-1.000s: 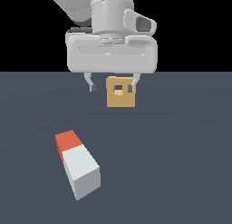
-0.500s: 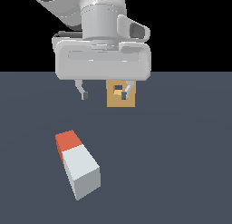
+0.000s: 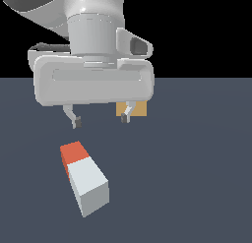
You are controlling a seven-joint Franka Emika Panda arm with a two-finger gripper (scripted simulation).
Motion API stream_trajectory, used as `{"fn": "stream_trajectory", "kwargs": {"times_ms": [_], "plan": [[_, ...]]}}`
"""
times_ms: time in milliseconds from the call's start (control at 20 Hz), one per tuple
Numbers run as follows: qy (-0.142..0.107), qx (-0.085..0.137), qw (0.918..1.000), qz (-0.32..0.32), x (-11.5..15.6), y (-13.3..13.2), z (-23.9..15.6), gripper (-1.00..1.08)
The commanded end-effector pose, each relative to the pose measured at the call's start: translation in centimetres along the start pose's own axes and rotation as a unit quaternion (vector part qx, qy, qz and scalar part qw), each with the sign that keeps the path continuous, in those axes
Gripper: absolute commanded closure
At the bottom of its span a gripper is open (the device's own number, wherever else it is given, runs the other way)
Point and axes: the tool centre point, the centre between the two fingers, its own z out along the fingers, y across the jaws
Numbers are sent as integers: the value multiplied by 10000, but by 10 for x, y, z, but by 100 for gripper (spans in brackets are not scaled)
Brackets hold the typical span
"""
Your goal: Insert the peg into the horizontal hole in a box.
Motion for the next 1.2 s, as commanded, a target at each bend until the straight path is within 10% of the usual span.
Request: {"fn": "stream_trajectory", "kwargs": {"times_ms": [0,1150], "plan": [[-6,-8,9997,-247,-9,-7,7,-92],[-40,-48,9876,-1568,-64,-35,43,-92]]}}
